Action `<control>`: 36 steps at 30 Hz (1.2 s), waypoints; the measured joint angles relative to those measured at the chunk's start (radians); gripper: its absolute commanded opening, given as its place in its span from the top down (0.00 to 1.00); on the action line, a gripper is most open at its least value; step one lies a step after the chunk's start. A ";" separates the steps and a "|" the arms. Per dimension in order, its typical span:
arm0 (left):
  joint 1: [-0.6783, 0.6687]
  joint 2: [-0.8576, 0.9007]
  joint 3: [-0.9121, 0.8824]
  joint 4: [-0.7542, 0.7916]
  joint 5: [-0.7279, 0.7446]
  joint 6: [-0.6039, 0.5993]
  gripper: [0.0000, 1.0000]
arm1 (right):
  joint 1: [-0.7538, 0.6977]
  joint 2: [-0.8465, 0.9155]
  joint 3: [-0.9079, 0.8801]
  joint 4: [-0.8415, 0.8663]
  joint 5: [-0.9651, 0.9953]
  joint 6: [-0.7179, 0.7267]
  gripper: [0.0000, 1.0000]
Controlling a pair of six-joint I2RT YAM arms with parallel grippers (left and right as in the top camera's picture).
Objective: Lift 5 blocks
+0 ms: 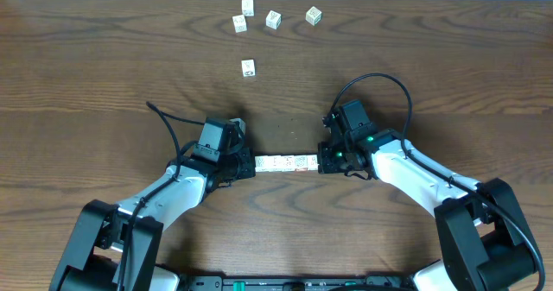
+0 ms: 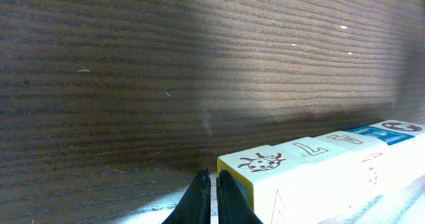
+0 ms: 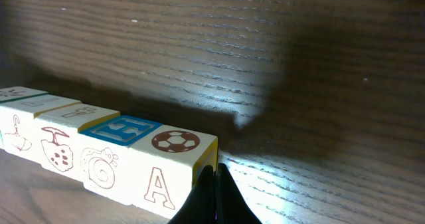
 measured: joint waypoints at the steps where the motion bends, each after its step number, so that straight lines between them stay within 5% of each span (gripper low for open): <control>1: 0.000 0.000 0.000 0.000 0.003 0.005 0.92 | 0.000 0.000 0.000 0.001 0.001 0.000 0.99; 36: 0.027 0.001 0.000 0.024 0.013 0.073 0.93 | 0.037 0.000 -0.024 0.110 0.034 0.027 0.99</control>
